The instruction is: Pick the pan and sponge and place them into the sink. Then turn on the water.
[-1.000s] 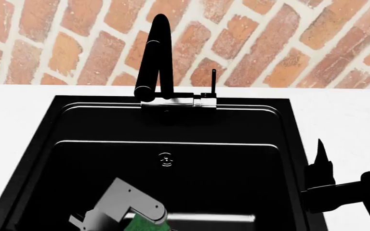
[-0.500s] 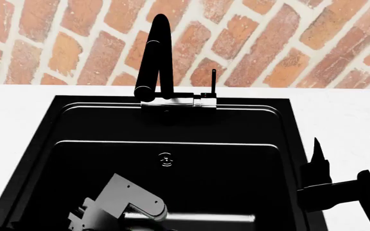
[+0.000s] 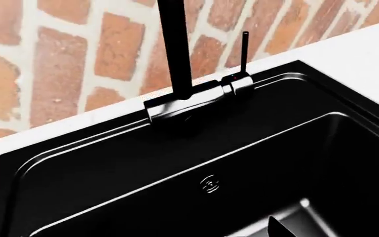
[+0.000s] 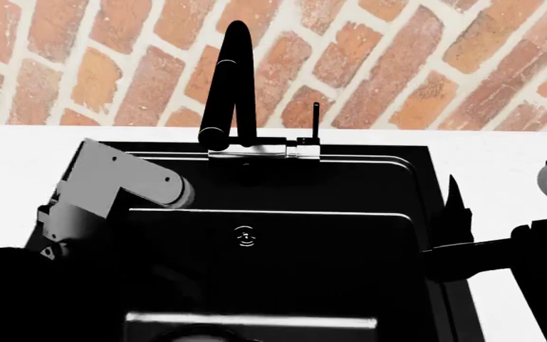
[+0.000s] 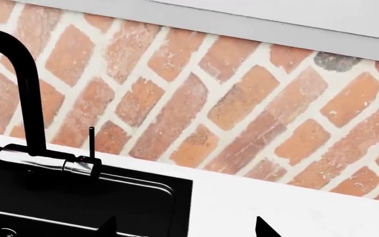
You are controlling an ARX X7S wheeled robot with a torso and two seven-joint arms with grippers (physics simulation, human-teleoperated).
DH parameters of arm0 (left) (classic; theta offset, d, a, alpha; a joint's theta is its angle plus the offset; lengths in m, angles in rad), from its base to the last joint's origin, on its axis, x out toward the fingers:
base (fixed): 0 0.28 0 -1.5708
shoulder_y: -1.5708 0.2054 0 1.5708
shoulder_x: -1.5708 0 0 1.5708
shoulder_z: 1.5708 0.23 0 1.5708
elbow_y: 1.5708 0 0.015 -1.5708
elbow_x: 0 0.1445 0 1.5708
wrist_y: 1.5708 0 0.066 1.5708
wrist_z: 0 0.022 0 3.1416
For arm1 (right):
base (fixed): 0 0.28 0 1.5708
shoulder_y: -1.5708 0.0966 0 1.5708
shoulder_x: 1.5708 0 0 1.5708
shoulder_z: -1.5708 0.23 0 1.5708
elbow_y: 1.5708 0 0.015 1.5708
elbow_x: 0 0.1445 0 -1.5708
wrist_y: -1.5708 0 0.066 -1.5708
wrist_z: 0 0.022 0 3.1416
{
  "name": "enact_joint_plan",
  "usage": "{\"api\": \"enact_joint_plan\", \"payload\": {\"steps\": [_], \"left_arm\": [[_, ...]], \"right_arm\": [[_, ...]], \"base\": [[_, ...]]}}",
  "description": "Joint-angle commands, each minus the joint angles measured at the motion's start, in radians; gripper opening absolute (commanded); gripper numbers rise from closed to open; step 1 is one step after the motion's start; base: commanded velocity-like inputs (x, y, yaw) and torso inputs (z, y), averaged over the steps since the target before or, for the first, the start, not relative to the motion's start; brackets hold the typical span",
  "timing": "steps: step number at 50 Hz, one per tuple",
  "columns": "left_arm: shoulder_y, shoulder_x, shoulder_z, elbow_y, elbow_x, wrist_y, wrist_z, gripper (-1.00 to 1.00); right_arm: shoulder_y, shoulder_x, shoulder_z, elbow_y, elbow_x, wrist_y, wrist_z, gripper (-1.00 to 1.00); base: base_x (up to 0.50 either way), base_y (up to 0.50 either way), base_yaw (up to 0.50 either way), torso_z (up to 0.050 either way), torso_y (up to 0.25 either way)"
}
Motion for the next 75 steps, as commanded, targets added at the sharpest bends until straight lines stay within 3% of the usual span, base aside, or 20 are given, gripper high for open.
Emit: {"api": "enact_joint_plan", "payload": {"steps": [1, 14, 21, 26, 29, 43, 75], "left_arm": [[-0.038, -0.063, -0.077, 0.024, -0.018, 0.001, -0.04, 1.0], [-0.03, -0.113, -0.138, 0.022, -0.025, 0.025, -0.067, 1.0], [0.022, -0.139, -0.094, 0.042, 0.087, 0.186, 0.067, 1.0], [0.093, -0.119, -0.187, 0.024, 0.106, 0.388, 0.131, 1.0], [0.066, -0.117, -0.164, -0.044, 0.106, 0.309, 0.082, 1.0], [0.09, -0.146, -0.191, -0.045, 0.134, 0.353, 0.066, 1.0], [0.107, -0.253, -0.269, 0.021, 0.073, 0.312, 0.022, 1.0]], "right_arm": [[0.024, -0.023, -0.006, 0.012, -0.015, -0.009, 0.0, 1.0], [0.043, -0.029, -0.013, 0.004, -0.009, 0.008, 0.011, 1.0], [0.049, -0.056, -0.017, 0.02, -0.018, -0.007, 0.014, 1.0], [0.042, -0.076, -0.014, 0.042, -0.025, -0.017, 0.03, 1.0], [0.058, -0.111, -0.02, 0.071, -0.042, -0.039, 0.028, 1.0], [0.228, -0.297, -0.153, 0.285, -0.174, -0.094, -0.077, 1.0], [0.48, -0.542, -0.311, 0.788, -0.363, -0.234, -0.278, 1.0]], "base": [[0.0, 0.0, 0.0, 0.0, 0.0], [0.0, 0.0, 0.0, 0.0, 0.0], [0.0, 0.0, 0.0, 0.0, 0.0], [0.0, 0.0, 0.0, 0.0, 0.0], [0.0, 0.0, 0.0, 0.0, 0.0], [0.0, 0.0, 0.0, 0.0, 0.0], [0.0, 0.0, 0.0, 0.0, 0.0]]}}
